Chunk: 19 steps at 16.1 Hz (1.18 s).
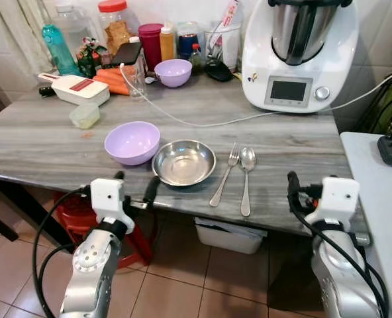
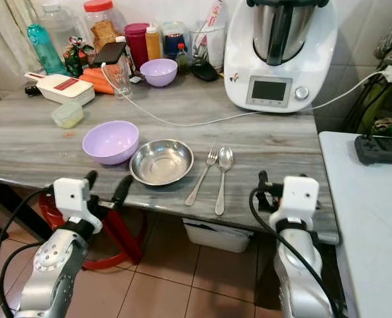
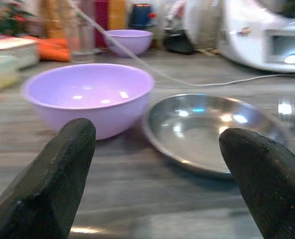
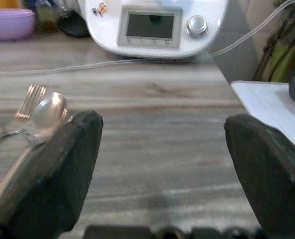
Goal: Setting the table
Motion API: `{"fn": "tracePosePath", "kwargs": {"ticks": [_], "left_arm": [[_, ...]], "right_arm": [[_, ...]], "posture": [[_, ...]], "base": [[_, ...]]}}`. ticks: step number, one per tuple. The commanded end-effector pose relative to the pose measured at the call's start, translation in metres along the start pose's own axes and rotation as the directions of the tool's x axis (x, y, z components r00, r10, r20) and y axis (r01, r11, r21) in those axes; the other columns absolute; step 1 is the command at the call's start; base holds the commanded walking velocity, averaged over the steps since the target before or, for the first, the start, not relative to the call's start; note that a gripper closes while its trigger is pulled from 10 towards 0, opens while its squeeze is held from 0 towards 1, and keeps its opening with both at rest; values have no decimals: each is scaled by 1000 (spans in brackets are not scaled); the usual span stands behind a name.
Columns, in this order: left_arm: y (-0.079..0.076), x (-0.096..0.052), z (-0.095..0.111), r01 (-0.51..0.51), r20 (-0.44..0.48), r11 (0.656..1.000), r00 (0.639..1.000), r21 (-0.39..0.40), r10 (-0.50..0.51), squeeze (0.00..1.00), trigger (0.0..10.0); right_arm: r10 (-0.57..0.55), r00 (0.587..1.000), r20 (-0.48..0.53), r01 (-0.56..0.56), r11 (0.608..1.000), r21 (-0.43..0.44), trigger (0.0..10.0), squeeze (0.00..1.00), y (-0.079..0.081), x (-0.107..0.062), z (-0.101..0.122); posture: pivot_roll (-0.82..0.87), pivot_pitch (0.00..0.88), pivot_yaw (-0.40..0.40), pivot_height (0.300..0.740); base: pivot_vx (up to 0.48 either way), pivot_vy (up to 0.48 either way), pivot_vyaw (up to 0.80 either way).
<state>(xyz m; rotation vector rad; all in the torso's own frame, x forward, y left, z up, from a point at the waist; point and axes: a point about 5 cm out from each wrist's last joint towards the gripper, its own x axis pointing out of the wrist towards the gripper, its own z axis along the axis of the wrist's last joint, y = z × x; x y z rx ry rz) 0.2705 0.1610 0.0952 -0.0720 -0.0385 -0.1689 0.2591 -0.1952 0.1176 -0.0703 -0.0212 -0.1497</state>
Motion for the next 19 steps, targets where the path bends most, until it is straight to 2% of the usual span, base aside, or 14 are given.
{"fn": "tracePosePath", "kwargs": {"ticks": [1,3,4,5,10,14,19], "left_arm": [[6,-5,-8,-63,-25,997,998,32,64,0,10000],[8,-5,-10,-95,-35,994,995,50,96,0,10000],[9,-3,-10,-106,-37,994,994,41,108,0,10000],[8,0,-10,-114,-42,992,992,46,116,0,10000],[6,2,-11,-118,-52,992,991,54,121,0,10000],[6,3,-10,-118,-56,992,991,53,120,0,10000],[6,3,-11,-113,-62,992,991,53,116,0,10000]], "right_arm": [[27,999,35,-27,1000,11,10000,1000,1,-6,7],[51,998,36,-52,999,10,10000,961,4,-8,7],[52,998,28,-53,998,18,10000,251,4,-8,7],[65,998,23,-66,998,24,10000,0,7,-6,7],[71,997,-2,-70,996,54,10000,0,10,-7,2],[71,997,-18,-69,995,71,10000,0,12,-7,0],[30,999,-23,-28,997,72,10000,0,7,-6,0]], "posture": [[-84,0,60,740],[-87,0,57,740],[-85,0,54,740],[-84,0,53,740],[-76,0,53,740],[-77,0,55,740],[-76,0,57,740]], "base": [[0,0,0],[0,0,0],[0,0,0],[0,0,-800],[0,0,-800],[-275,0,-800],[-311,0,0]]}}
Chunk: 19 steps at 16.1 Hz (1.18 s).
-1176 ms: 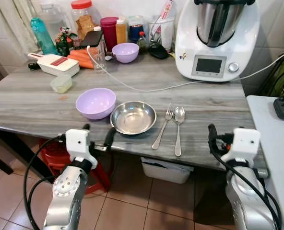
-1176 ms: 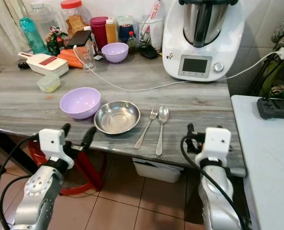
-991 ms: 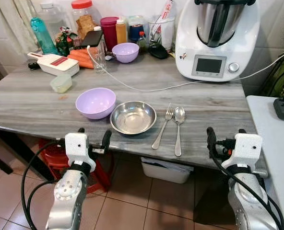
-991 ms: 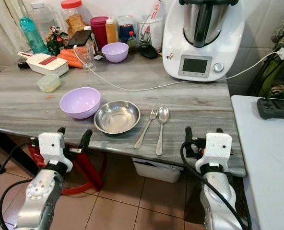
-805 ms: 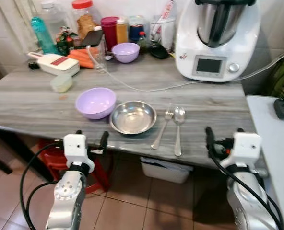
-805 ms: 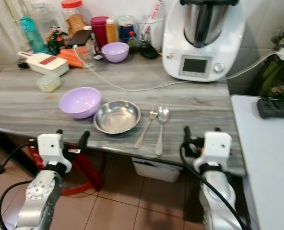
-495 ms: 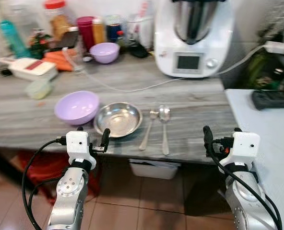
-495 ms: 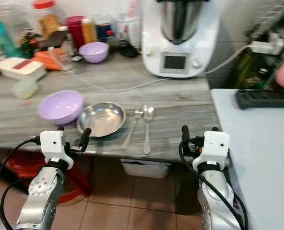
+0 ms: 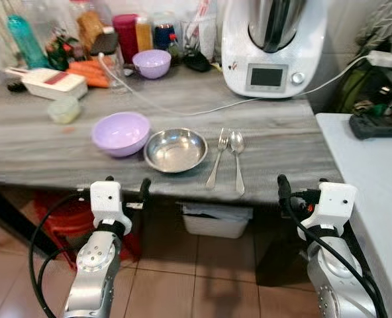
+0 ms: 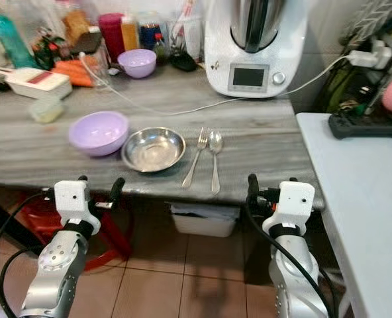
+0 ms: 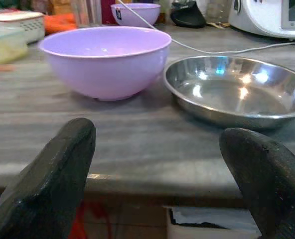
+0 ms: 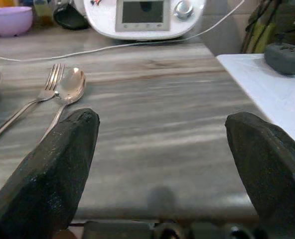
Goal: Setting the table
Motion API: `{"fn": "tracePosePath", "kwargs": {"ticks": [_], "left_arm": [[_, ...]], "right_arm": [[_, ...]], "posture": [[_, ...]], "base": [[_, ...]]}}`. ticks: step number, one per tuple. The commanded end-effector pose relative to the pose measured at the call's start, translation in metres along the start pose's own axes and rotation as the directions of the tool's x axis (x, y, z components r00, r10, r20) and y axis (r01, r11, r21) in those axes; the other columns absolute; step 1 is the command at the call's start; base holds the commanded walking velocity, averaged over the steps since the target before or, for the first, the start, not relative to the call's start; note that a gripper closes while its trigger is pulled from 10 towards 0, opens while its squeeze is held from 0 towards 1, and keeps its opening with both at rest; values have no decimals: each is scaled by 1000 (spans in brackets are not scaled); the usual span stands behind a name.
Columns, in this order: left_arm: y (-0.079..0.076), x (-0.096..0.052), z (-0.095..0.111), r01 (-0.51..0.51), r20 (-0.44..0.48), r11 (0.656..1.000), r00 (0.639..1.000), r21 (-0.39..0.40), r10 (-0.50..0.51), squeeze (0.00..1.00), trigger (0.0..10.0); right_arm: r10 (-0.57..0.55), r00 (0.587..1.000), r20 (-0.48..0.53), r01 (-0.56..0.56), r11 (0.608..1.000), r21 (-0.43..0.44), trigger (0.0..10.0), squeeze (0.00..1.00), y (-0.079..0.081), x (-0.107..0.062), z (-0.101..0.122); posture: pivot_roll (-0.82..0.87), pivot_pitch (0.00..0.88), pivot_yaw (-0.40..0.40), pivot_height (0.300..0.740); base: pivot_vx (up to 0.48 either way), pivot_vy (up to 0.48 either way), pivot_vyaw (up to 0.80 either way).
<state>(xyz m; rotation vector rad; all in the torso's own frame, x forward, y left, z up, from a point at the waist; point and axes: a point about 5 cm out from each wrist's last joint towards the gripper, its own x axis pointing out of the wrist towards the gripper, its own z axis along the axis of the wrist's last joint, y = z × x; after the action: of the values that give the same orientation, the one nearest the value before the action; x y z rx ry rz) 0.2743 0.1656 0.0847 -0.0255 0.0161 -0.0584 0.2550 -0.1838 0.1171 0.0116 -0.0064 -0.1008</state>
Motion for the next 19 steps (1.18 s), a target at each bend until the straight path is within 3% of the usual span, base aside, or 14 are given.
{"fn": "tracePosePath", "kwargs": {"ticks": [1,19], "left_arm": [[0,1,-1,-1,-10,1000,1000,6,1,0,10000],[-2,1,1,32,-2,999,999,20,-32,0,10000]], "right_arm": [[-26,1000,-10,26,1000,-14,10000,0,-4,1,0],[3,1000,-9,-3,999,42,10000,0,5,4,0]], "posture": [[-76,0,56,740],[-66,0,61,740]], "base": [[-322,0,0],[-324,0,0]]}}
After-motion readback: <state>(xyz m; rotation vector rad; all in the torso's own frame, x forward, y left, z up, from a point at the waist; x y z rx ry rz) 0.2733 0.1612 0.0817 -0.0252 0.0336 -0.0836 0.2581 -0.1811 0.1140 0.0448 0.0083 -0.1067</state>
